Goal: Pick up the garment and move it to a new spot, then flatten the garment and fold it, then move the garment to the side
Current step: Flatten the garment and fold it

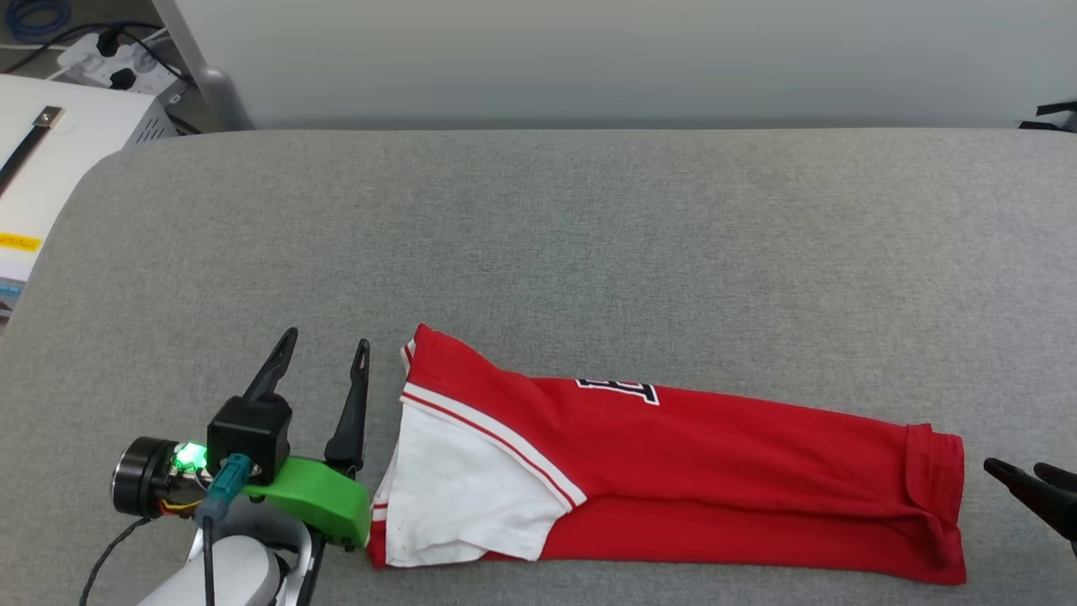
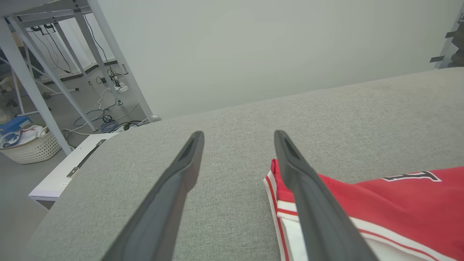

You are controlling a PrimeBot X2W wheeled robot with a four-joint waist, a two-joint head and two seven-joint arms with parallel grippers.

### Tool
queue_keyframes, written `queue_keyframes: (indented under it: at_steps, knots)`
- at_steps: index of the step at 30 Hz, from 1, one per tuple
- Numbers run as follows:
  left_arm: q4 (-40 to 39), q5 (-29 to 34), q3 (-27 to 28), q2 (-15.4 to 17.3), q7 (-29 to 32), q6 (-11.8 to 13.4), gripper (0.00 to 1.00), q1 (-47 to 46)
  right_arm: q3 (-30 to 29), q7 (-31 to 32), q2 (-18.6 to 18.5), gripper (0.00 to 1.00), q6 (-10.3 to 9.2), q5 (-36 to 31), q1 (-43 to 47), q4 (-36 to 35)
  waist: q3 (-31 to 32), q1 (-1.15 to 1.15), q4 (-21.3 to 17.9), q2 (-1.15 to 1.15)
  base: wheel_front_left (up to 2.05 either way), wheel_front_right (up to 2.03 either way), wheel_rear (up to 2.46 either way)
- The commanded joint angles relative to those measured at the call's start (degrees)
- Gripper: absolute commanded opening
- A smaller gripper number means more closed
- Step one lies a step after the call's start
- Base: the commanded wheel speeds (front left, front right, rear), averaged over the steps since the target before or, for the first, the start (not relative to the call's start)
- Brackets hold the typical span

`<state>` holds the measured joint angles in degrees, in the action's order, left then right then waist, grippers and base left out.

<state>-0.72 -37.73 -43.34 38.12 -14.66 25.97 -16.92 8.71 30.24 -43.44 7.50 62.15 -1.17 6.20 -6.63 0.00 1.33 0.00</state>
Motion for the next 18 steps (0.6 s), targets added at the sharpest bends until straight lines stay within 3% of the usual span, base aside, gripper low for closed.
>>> queue_keyframes:
  at_steps: [1,10,18]
  knots:
    - [-0.37,1.45,1.64,-1.2,-0.32,-0.29,1.0,1.64,-0.36,0.7,0.73,1.0,-0.01,0.38,-0.06,0.85,-1.18,0.0,0.96,0.0,0.0,0.0,0.0]
    - [1.29,10.52,11.9,-7.94,-0.33,-5.27,1.0,6.18,1.07,2.85,5.05,1.0,-0.01,0.4,-2.72,5.95,-4.52,0.0,3.41,0.0,0.0,0.0,0.0]
    - [1.03,17.91,19.65,-14.19,-0.33,-8.88,1.0,8.94,6.16,2.42,8.03,1.0,-0.01,1.14,-4.59,7.94,-5.86,0.0,4.33,0.0,0.0,0.0,0.0]
